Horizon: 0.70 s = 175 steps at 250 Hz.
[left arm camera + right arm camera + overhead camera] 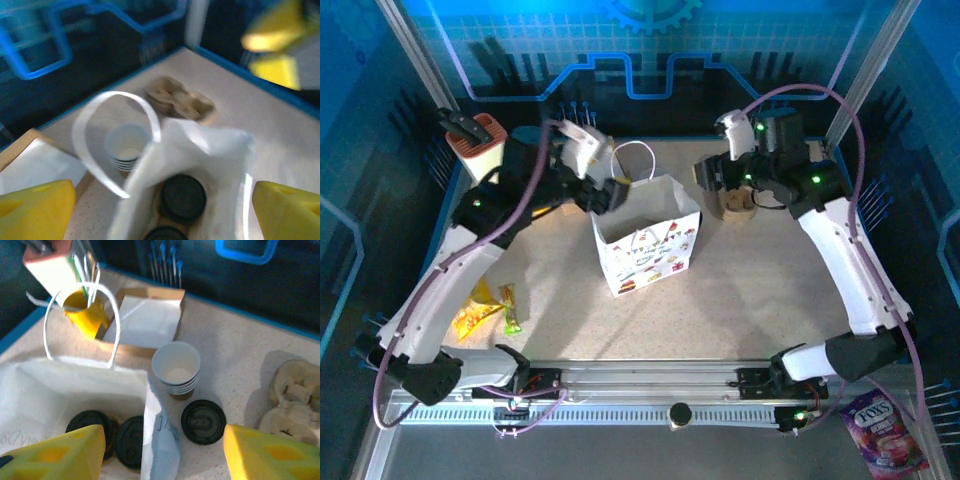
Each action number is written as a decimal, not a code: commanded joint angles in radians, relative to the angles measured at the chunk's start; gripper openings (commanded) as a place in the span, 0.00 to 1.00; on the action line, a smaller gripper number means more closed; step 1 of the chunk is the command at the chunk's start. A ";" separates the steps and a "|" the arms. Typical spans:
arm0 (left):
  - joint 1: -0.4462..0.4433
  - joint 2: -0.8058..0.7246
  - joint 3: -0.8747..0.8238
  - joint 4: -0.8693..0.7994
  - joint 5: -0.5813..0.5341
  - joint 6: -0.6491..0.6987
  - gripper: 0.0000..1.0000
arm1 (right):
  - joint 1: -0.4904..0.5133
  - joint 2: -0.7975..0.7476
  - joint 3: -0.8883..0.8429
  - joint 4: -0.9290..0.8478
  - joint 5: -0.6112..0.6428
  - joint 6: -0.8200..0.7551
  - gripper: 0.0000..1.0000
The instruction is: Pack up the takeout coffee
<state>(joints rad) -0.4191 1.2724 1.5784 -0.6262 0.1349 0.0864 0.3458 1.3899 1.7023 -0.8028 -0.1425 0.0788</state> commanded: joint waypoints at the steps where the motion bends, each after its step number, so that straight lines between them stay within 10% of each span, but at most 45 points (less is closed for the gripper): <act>1: 0.146 0.010 -0.044 0.052 -0.146 -0.267 0.88 | -0.013 0.016 -0.041 0.091 -0.022 0.058 0.65; 94: 0.511 0.285 -0.030 -0.004 -0.327 -0.376 0.88 | -0.024 0.001 -0.103 0.171 -0.034 0.056 0.67; 175: 0.571 0.427 -0.062 0.017 -0.322 -0.380 0.82 | -0.064 0.007 -0.139 0.187 -0.085 0.049 0.67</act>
<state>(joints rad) 0.1429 1.6665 1.5391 -0.6224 -0.1844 -0.2760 0.2989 1.3907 1.5696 -0.6491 -0.1875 0.1310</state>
